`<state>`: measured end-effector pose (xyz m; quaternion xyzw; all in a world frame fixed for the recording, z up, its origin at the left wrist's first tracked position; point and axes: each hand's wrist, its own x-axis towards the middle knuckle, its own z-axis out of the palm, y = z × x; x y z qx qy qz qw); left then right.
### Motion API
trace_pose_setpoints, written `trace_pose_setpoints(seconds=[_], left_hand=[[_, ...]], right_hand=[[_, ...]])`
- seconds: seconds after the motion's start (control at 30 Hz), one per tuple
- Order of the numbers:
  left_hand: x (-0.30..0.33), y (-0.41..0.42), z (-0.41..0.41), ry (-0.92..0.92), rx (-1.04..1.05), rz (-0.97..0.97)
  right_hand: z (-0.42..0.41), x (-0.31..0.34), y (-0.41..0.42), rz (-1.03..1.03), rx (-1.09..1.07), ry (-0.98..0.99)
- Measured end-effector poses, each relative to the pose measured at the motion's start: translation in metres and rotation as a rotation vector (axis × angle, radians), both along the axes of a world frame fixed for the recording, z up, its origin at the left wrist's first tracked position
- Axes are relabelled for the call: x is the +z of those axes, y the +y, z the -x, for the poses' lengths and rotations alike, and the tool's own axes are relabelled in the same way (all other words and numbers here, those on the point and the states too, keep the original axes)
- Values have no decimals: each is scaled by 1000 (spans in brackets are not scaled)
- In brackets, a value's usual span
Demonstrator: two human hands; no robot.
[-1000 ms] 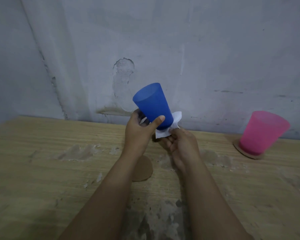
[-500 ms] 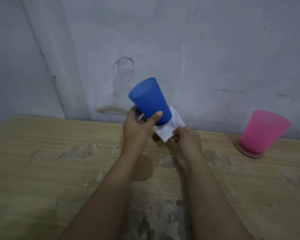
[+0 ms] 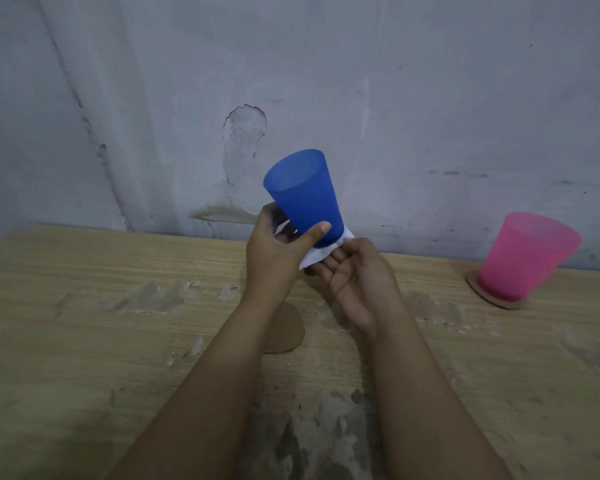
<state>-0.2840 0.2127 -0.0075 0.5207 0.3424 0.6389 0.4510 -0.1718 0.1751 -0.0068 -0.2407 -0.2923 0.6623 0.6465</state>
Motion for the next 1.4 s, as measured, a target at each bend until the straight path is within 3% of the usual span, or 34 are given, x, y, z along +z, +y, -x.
trace_pose_setpoints(seconds=[0.23,0.67,0.87,1.03,1.4], left_hand=[[-2,-3,-3,33,7,6],[1,-8,-4,1,-57,-4],[2,-7,-3,-32,-8,-17],[0,-3,1,-32,12,7],[1,-4,5,-21,36,2]], right_hand=[[-1,-1,2,160,-139,120],[-3,1,-2,105,-108,311],[-4,1,-1,177,-156,191],[-6,4,-2,129,-78,184],[-14,1,0,210,-174,177]])
